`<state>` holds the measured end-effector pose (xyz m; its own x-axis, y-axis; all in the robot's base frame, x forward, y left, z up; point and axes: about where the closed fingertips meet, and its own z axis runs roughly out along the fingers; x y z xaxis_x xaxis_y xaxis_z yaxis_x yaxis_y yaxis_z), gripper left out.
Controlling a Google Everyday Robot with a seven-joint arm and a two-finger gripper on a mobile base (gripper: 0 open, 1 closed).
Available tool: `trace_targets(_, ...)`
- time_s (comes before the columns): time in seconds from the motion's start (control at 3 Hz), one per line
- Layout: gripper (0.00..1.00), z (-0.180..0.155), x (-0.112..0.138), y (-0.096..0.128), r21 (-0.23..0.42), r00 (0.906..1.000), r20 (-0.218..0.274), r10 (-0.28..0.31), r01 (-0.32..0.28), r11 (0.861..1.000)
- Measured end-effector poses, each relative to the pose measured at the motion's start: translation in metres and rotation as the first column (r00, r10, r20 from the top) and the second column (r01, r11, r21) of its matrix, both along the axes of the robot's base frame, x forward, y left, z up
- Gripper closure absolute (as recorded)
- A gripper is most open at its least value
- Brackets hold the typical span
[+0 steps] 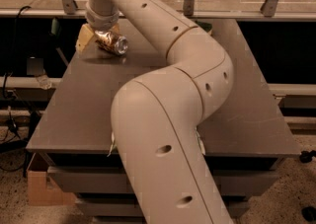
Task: Place orange can upright
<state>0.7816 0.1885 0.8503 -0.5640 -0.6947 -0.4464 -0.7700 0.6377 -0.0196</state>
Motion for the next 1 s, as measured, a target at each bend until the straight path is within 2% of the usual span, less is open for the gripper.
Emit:
trace_targets(0.33,0.41,-0.008,0.008,-0.01,-0.047,0.9997,0.001,-0.024,0.024,0.999)
trace_targets(0.67,0.64,0.006,0.011,-0.028,-0.035,0.9992,0.037,-0.018,0.019,0.999)
trace_targets(1.0,0.87,0.048,-0.001,-0.061,0.053,0.9924,0.121,0.025,-0.031,0.998)
